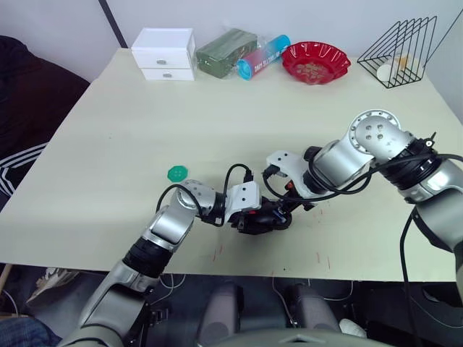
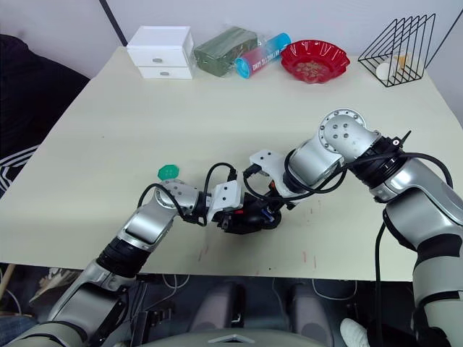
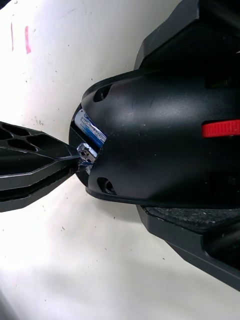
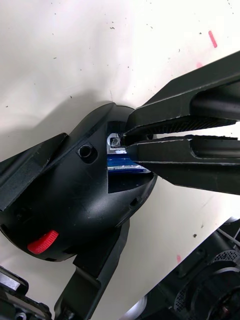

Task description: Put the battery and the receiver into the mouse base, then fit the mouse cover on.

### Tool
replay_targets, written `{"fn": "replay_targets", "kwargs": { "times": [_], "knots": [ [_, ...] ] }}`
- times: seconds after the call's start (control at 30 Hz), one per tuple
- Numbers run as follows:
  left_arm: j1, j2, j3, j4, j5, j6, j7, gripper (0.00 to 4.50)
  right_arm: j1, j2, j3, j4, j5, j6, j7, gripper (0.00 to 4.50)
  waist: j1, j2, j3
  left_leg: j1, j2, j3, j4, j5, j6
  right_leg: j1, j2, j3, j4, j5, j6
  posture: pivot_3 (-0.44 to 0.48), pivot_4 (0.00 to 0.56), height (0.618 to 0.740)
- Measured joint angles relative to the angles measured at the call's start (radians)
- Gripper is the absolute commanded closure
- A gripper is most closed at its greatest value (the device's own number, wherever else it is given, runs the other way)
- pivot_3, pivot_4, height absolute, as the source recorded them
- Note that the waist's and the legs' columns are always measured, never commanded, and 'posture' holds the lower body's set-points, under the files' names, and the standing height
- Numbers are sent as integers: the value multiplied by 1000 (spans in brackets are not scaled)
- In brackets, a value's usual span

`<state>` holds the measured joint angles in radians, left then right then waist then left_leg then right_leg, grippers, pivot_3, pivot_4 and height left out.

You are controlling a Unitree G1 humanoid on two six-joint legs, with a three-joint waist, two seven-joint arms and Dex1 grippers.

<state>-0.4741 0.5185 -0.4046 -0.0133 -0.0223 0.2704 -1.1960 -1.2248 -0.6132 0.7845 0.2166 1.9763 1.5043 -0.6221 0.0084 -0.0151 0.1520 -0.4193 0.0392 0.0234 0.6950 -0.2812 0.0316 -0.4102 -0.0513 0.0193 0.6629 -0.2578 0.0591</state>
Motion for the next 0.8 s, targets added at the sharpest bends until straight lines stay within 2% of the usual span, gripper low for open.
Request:
{"fn": "replay_targets", "kwargs": {
  "times": [0.8],
  "knots": [
    [-1, -10, -1, 3, 2, -2, -1, 1456, 17, -18, -8, -22, -1, -5, 15, 4500, 5, 0, 0, 0, 0, 0, 0, 0, 0, 1, -1, -1, -1, 0, 0, 0, 150, 740]
  ]
}}
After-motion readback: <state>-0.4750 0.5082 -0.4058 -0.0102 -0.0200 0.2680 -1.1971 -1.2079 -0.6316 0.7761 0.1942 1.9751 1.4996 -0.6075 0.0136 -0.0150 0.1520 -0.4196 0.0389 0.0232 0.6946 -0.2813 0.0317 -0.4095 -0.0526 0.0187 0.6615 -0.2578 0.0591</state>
